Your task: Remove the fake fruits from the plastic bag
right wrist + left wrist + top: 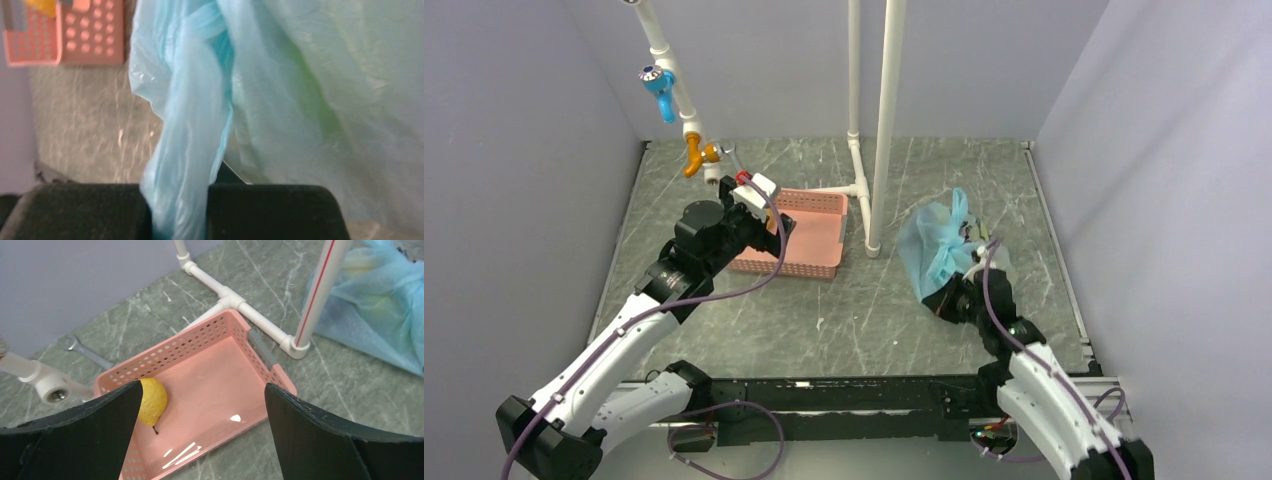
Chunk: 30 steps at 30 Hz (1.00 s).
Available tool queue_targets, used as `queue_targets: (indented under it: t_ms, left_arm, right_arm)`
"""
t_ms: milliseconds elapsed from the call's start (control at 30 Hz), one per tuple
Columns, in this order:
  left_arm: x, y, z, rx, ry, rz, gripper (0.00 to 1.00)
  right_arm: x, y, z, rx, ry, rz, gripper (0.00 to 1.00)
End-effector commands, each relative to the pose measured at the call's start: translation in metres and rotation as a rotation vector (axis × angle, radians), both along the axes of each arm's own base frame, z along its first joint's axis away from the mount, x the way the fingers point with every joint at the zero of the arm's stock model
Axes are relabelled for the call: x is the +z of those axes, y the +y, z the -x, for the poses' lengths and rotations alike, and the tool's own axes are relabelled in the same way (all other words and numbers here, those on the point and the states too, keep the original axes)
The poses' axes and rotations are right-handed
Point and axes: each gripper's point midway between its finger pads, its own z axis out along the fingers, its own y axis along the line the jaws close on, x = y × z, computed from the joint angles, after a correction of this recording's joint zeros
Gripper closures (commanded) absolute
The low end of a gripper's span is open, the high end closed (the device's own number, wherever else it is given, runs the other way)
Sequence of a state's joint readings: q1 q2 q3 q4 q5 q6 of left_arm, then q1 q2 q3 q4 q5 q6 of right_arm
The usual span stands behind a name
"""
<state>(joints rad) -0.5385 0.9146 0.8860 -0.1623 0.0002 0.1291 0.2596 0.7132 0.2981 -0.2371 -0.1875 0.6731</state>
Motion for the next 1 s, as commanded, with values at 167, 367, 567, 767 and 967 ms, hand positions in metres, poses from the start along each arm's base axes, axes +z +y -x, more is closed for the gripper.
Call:
queue_targets:
  t_ms: [167,367,567,767,967]
  left_arm:
    - [0.013,-0.048,0.018,-0.195,0.069,0.116,0.02]
    - [0.016,-0.096,0.050,-0.400,0.258,0.401,0.10]
    - [-0.003,-0.154,0.093,-0.512,0.352,0.495,0.12]
    - [-0.009,-0.209,0.106,-0.494,0.309,0.337,0.14]
    - [-0.012,-0.232,0.096,-0.432,0.264,0.202,0.21]
  right_arm:
    - [-0.010,0.048,0.082,0.264,0.113,-0.200,1.00]
    - [0.012,0.061,0.092,0.394,0.100,-0.117,0.98]
    - [0.051,0.049,0.077,0.315,0.019,-0.059,0.44]
    - [0.096,0.006,0.046,0.000,-0.069,0.024,0.18]
    - [0.125,-0.040,0.023,-0.254,-0.065,0.203,0.01]
